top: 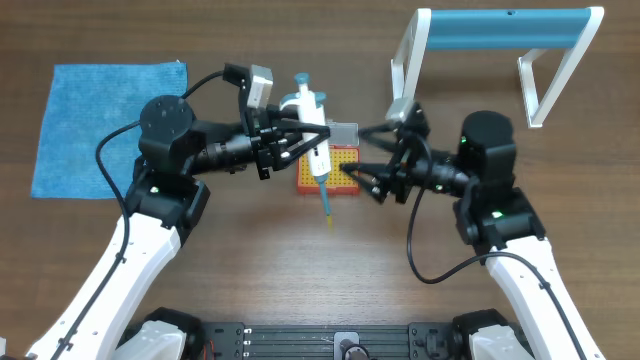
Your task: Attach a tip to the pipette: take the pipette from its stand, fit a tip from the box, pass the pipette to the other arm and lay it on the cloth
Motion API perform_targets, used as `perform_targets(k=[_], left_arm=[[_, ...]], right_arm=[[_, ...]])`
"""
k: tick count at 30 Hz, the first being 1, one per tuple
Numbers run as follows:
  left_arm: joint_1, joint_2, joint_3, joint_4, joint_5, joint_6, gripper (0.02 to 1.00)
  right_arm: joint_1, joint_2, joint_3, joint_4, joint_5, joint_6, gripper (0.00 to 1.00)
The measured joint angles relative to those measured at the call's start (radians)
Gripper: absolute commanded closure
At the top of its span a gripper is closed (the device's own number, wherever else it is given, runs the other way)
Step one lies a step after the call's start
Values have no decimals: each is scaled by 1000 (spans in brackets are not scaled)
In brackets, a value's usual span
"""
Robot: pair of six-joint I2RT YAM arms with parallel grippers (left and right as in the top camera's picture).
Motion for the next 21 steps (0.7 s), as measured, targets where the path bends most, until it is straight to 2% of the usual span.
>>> perform_targets(k=[3, 7, 9, 14, 17, 21], left_arm=[[55, -4, 6, -287, -74, 37, 993], [111, -21, 4, -476, -206, 80, 991], [114, -31, 26, -619, -293, 105, 993], [116, -31, 339, -1260, -597, 226, 991], [132, -24, 564, -1494, -719, 288, 993], [242, 56, 866, -1748, -813, 400, 993]], right_arm=[[-84, -34, 0, -2, 88, -44, 207], [-149, -95, 0, -6, 141, -69, 209], [-163, -108, 0, -8, 157, -80, 207], [-163, -117, 1, -108, 233, -91, 209], [-163, -159, -1, -171, 373, -94, 207], [-163, -382, -2, -180, 663, -103, 152]])
